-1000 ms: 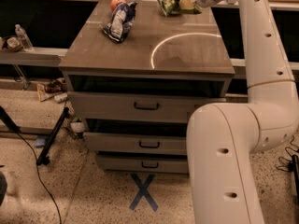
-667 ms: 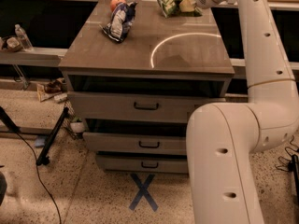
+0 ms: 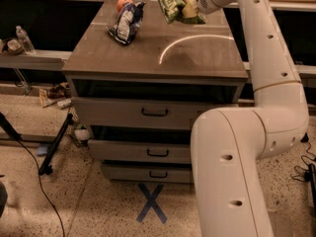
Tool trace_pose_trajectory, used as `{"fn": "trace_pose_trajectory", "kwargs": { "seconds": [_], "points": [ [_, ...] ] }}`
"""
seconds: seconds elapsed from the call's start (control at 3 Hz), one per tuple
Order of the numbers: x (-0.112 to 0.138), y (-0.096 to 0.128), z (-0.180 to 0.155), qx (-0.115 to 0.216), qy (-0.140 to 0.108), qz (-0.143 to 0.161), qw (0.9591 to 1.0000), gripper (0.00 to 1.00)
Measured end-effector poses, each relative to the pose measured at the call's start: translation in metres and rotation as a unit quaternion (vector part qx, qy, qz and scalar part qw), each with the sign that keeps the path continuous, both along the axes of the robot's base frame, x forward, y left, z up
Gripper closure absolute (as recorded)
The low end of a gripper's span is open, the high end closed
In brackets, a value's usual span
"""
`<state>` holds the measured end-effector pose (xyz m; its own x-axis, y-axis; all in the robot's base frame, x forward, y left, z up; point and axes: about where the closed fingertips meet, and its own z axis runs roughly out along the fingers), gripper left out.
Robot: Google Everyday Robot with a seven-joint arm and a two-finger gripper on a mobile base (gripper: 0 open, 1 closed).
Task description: Move green jalapeno chip bag near blue chip bag
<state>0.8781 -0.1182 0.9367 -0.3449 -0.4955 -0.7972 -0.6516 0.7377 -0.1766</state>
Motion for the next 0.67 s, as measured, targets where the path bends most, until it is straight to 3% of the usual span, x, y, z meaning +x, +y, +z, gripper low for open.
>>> {"fn": "trace_pose_trajectory", "kwargs": {
  "seconds": [0.67],
  "points": [
    [0.022, 0.05, 0.001, 0.058, 0.001, -0.016, 0.9982, 1.0]
  ]
}}
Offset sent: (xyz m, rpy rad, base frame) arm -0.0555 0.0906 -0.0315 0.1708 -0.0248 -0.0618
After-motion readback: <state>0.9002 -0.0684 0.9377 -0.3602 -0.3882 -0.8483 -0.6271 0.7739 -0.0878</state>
